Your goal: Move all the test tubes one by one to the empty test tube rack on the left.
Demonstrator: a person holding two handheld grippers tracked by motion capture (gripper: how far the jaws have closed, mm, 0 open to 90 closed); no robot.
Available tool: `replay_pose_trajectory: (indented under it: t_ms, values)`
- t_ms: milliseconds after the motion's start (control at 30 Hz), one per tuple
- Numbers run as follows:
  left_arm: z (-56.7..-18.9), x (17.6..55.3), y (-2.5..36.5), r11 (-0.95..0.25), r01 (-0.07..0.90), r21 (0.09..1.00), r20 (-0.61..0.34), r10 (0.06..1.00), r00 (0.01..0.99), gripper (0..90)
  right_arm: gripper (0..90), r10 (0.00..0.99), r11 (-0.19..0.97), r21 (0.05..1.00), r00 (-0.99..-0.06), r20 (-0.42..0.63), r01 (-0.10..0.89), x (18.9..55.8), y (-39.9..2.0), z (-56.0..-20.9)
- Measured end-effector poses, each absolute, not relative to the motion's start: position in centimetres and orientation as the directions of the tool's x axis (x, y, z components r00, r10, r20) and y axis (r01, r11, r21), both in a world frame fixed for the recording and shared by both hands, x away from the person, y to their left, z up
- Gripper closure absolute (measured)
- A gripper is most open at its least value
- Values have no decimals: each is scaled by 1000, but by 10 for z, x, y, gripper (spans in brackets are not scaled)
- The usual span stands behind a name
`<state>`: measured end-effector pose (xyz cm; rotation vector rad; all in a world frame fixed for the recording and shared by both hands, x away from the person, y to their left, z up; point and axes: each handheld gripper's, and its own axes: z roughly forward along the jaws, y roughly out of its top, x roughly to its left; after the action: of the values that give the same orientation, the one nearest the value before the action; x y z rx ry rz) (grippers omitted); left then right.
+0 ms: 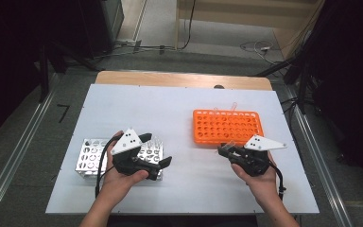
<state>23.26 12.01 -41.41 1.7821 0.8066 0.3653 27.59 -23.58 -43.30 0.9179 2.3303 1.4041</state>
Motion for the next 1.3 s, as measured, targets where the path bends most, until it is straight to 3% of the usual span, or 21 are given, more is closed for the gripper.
replay_pose_trajectory:
  t_ms: [300, 567, 800, 1300]
  values:
    - [-412, 231, 111, -190, 334, 923, -131, 662, 738, 12, 739, 582, 368, 859, -809, 84, 355, 262, -219, -433]
    - [-412, 230, 105, -204, 320, 925, -115, 654, 747, 84, 739, 542, 399, 853, -837, 75, 335, 257, -203, -436]
    - [-411, 226, 91, -242, 306, 921, -80, 651, 755, 201, 739, 512, 425, 848, -857, 63, 316, 253, -194, -437]
    - [-411, 220, 68, -251, 263, 932, -91, 540, 837, 516, 739, 440, 471, 837, -897, 51, 278, 244, -172, -439]
